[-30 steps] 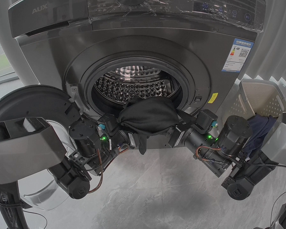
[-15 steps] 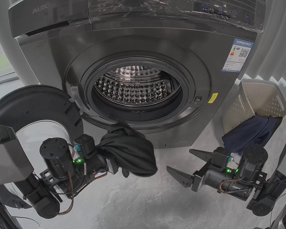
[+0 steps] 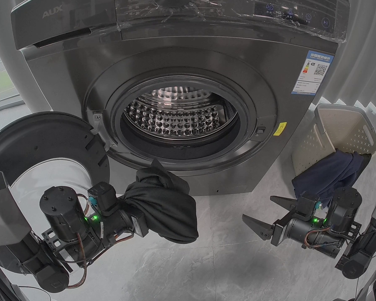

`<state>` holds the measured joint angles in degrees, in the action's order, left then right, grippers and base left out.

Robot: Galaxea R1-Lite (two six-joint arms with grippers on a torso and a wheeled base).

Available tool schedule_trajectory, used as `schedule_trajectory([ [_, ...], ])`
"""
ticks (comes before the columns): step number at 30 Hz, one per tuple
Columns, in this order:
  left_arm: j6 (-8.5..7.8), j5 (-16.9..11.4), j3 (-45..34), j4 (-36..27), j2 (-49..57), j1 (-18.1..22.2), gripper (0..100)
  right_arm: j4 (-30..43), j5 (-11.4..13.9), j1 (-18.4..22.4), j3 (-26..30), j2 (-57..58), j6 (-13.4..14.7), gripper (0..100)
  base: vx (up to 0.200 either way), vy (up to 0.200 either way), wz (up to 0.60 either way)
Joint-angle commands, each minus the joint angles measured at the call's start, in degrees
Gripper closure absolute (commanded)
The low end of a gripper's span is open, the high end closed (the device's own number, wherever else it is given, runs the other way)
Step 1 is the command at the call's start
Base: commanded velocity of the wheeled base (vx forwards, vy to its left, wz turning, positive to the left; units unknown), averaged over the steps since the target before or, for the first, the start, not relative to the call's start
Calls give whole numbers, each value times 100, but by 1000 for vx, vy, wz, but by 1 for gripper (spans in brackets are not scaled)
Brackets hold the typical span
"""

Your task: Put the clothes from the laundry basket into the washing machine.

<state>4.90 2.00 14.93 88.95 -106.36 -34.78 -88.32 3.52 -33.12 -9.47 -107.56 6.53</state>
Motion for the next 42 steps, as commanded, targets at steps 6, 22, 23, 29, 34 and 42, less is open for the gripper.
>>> schedule_trajectory([
  [6, -15, 11, -43, 25, 37, -161, 100, -1, -10, -10, -20, 51, 23, 0, 200, 0, 0],
  [22, -7, 160, 36, 25, 89, -284, 100, 17, 8, -669, 499, 455, -3, 0, 63, 0, 0],
  [23, -7, 222, 54, 25, 54, -284, 100, 17, -1, -731, 517, 473, -3, 0, 0, 0, 0],
  [29, 37, 345, 414, 25, -209, -249, 100, 25, -10, -924, 525, 499, 23, 0, 0, 0, 0],
  [34, -156, 433, 721, 8, -499, -389, 100, 43, -18, -1038, 534, 499, 50, 0, 0, 0, 0],
  [42, -95, 459, 1750, 8, -1203, -310, 100, 52, -150, -1267, 534, 490, 85, 0, 0, 0, 0],
])
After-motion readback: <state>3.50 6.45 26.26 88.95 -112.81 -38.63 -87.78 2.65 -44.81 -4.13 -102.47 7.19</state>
